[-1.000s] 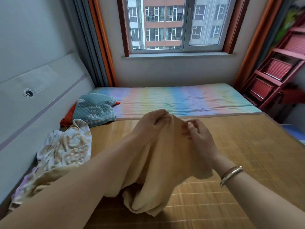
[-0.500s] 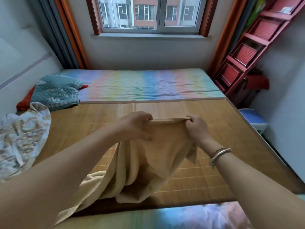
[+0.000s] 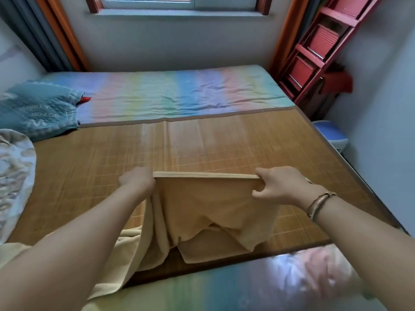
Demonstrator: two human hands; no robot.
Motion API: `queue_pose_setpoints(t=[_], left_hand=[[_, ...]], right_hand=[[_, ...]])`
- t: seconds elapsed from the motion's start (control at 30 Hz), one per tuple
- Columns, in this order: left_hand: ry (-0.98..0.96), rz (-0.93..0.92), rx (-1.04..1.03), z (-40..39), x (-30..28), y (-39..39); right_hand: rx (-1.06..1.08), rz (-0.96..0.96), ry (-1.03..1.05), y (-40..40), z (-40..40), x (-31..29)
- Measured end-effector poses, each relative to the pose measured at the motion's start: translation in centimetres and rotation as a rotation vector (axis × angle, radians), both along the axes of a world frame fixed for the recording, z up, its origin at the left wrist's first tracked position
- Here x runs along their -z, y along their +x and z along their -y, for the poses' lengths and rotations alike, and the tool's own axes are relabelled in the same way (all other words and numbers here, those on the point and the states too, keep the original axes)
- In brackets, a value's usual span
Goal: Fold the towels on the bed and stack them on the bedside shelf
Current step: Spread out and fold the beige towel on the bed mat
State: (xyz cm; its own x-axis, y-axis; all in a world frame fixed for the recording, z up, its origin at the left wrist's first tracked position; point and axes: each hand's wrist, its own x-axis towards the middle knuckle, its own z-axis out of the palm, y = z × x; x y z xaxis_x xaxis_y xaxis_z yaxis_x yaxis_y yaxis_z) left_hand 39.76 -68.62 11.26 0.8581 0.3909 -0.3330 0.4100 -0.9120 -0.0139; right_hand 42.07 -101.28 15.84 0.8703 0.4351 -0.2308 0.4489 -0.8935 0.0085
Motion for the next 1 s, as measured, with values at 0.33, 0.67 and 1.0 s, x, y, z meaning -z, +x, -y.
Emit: queue_pose_setpoints(t=[0.33, 0.67, 1.0], left_hand=[[-0.851, 0.001, -0.388, -0.7, 3.5, 6.4], [-0.595, 0.571, -0.142, -1.7, -7.4, 20.3], [-0.229, 0.862, 0.092, -2.9, -17.9, 27.7]], right_hand=[[0.666, -0.51, 0.292, 9.1, 0.1, 6.5], [0.614, -0.232, 1.134, 23.9, -5.3, -3.5], [0.264, 0.267, 0.914, 32.9, -3.1, -10.9]])
